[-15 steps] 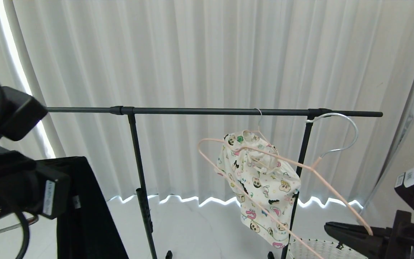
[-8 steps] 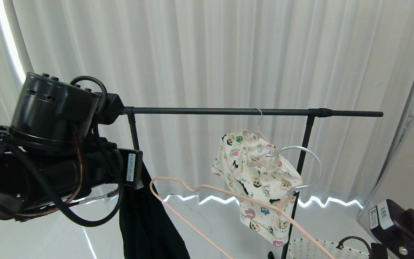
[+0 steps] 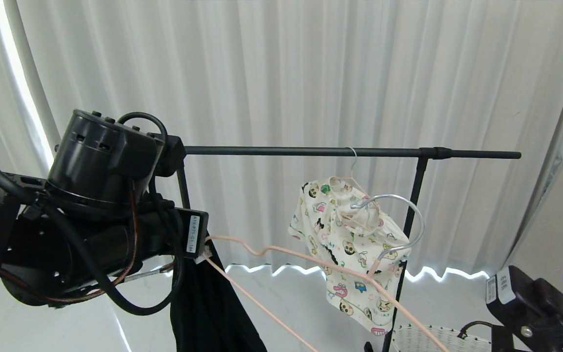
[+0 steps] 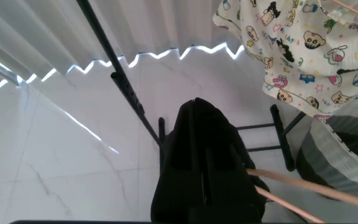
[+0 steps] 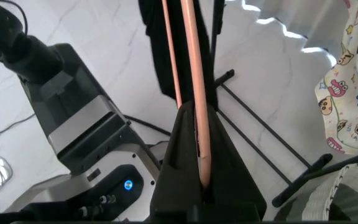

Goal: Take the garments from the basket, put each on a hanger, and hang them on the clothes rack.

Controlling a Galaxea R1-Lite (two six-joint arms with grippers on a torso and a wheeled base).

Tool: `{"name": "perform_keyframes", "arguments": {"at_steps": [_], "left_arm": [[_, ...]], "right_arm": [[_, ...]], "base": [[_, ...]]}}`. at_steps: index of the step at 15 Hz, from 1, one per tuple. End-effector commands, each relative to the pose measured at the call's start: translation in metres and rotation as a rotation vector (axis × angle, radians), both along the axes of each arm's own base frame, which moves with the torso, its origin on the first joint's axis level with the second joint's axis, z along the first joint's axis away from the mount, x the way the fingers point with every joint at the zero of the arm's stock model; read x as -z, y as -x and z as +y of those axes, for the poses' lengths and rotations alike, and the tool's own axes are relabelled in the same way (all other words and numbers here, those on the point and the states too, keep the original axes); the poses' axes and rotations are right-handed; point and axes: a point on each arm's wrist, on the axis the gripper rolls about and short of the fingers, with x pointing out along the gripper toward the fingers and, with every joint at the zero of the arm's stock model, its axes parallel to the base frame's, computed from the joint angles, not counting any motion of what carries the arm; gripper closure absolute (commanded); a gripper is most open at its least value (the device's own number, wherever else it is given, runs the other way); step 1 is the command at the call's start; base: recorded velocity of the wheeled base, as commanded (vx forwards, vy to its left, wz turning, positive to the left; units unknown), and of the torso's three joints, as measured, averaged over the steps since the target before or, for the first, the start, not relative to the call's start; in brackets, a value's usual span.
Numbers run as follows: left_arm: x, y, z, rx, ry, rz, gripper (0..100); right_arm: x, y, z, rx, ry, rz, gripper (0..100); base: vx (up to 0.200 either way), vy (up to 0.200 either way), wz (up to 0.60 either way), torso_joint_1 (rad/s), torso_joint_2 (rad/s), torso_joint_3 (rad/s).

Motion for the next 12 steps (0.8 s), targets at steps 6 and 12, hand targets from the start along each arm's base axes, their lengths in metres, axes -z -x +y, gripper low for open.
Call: {"name": "perform_keyframes", "arguments": {"at_steps": [6, 12], "left_arm": [[-0.005, 0.012, -0.012, 0.045, -0.004, -0.029, 100], [-0.031, 0.037, -0.028, 0.171, 0.067, -0.103, 100]], "right_arm": [[0.004, -0.015, 0.024, 0.024, 0.026, 0.012, 100], [0.012, -0.035, 0.048, 0.047, 0.001, 0.026, 100]], "base": [[0.000, 0.000, 0.00, 0.000, 0.00, 0.000], [0.000, 0.000, 0.00, 0.000, 0.00, 0.000]]}}
